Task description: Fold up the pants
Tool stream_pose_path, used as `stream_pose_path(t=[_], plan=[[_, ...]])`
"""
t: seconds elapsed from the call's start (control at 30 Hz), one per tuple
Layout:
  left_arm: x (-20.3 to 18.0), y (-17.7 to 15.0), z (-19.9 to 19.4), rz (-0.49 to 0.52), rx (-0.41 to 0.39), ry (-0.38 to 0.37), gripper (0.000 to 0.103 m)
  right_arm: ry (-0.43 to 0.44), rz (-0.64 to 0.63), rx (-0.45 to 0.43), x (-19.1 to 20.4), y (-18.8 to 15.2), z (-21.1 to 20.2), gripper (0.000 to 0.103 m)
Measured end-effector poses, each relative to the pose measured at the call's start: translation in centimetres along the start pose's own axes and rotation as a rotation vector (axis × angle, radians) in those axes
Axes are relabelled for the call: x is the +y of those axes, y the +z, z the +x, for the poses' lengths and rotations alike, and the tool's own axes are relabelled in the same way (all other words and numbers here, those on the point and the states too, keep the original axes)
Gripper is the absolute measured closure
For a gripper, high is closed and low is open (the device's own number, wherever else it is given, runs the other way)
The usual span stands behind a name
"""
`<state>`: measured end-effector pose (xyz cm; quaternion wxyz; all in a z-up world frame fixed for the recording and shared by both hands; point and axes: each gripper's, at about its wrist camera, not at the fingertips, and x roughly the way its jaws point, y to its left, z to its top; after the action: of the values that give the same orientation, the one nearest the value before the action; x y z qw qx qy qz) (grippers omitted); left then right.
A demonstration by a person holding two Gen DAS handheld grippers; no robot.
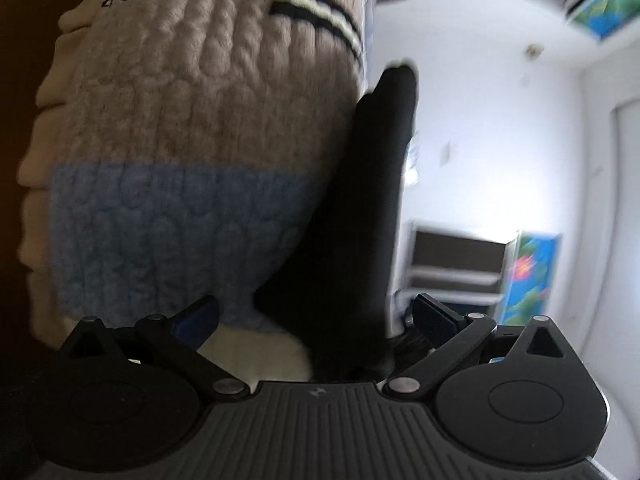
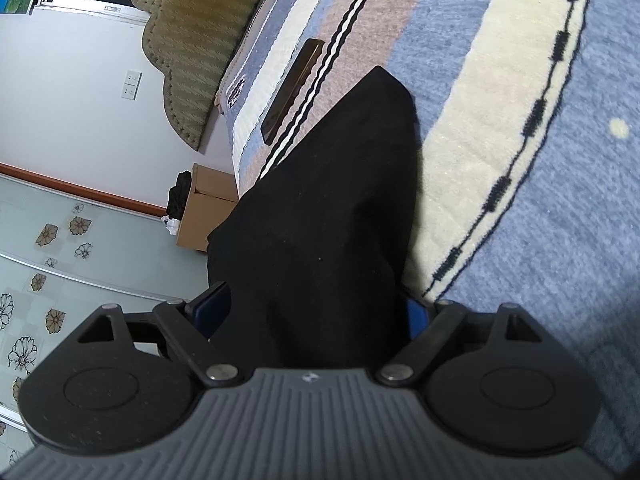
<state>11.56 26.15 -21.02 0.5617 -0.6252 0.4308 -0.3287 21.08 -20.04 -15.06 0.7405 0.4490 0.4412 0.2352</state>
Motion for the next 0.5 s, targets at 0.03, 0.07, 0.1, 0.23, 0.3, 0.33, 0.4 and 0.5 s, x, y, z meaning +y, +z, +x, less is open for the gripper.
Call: stream_pose_path(t=[0.03,0.07,0.1,0.23,0.3,0.33,0.4,0.5], plan=[[0.4,0.0,-0.3,-0.03,-0.014,-0.067,0.0,0.001,0.0,-0.001,0.0,0.0,0.0,0.018],[0.8,0.2,-0.7,-0.055,-0.027,-0.141,0.0,0.001,-0.001,-0.002,0.0,0.0,0.0,0.018],[0.9,0.4,-1.1,-0.061,-0.037,-0.175,0.0,0.002,-0.002,-0.002,0.0,0.0,0.0,0.018],[0.8,1.1,-1.3,-0.055,-0.04,-0.186,0.0,0.001,-0.004,-0.008,0.0,-0.1,0.0,0.017],[0.1,1.1,-1.0,-0.041,-0.046,-0.206,0.0,0.001,-0.004,-0.008,0.0,-0.1,0.0,0.017],[0.0,1.1,-1.1,-0.032,-0.045,-0.208,0.0,0.0,-0.006,-0.009,0.0,-0.1,0.0,0.017],[-0.3,1.1,-1.3,-0.003,-0.038,-0.218,0.0,0.0,-0.007,-0.011,0.0,-0.2,-0.1,0.017],[-2.2,1.6,-0.8,0.05,-0.026,-0.294,0.0,0.004,-0.002,-0.014,0.0,-0.1,-0.1,0.017]])
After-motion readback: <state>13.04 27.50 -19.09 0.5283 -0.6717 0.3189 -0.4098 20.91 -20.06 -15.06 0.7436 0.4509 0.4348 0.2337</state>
